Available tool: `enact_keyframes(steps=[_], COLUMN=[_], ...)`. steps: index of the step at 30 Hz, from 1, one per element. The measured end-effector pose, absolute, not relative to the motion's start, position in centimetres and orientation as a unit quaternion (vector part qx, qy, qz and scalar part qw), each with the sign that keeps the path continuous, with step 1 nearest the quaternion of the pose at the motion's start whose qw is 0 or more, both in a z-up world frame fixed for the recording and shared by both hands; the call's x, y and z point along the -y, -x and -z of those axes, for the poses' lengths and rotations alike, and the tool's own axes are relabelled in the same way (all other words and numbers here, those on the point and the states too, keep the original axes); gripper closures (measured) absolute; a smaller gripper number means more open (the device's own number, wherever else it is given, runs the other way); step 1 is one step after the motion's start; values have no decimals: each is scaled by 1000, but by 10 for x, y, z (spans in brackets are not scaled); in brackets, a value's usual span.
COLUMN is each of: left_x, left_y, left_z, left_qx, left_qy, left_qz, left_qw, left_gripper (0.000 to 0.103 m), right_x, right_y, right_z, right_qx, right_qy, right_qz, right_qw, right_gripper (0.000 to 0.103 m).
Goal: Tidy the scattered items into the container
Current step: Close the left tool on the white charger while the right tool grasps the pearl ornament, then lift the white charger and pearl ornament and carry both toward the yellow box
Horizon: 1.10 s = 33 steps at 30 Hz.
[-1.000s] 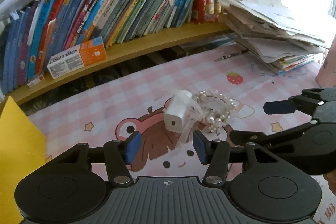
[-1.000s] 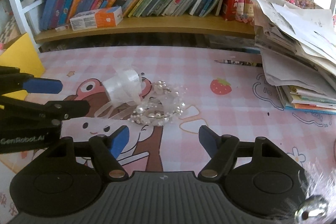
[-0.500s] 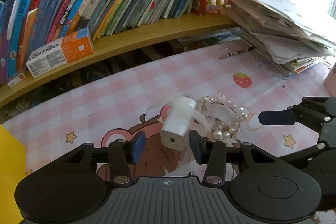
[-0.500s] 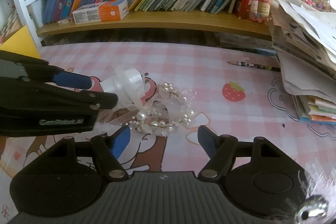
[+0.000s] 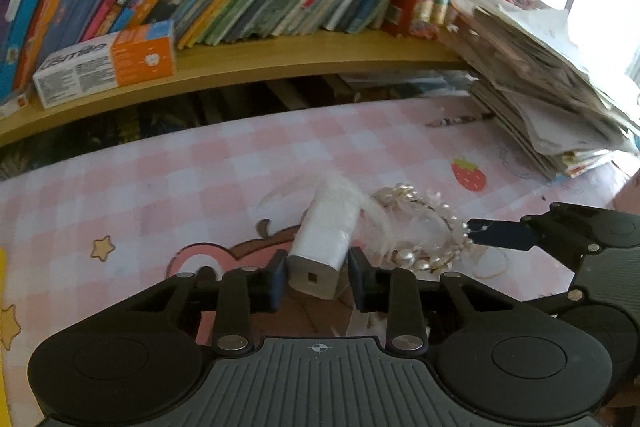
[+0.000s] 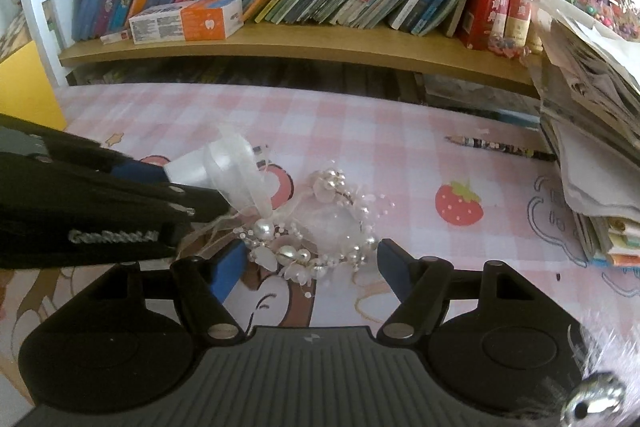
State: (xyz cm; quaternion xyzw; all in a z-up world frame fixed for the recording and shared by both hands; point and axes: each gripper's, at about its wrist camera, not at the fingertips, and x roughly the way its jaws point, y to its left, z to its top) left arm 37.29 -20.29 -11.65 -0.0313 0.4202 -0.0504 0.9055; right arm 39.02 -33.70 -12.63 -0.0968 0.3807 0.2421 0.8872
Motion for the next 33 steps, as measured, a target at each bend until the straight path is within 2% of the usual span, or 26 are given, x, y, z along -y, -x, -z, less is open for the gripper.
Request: enact_keyframes(steps=[6,9,12,14,18,33], left_x=[191,186,180,176,170,153], left_y=[-365,-358,-350,-344,-327,-246], left_z=[115,114,113,112,108,86], left_qx=[-422,-423,-424,-426,-429,-428], left_qy=[26,24,26,29,35,81], left_qz=[30,23,14,7,-2,-9], left_qw=[906,906,905,904,903,900], left_gripper=[73,74,74,74,74,79], right_x=[332,329,328,329,331,348], right_y=[-401,-404,-407,-404,-396,-322], right_z=[131,132,133,131,128,104], right_qx=[-381,-380,-379,-382,-390,-428], right_qy=[103,102,96,96,100,72], right_qz=[-241,-244,-247,-248,-250,-277], right_qw=[887,887,887,885,881,858], right_gripper=[20,19,24,33,38,40])
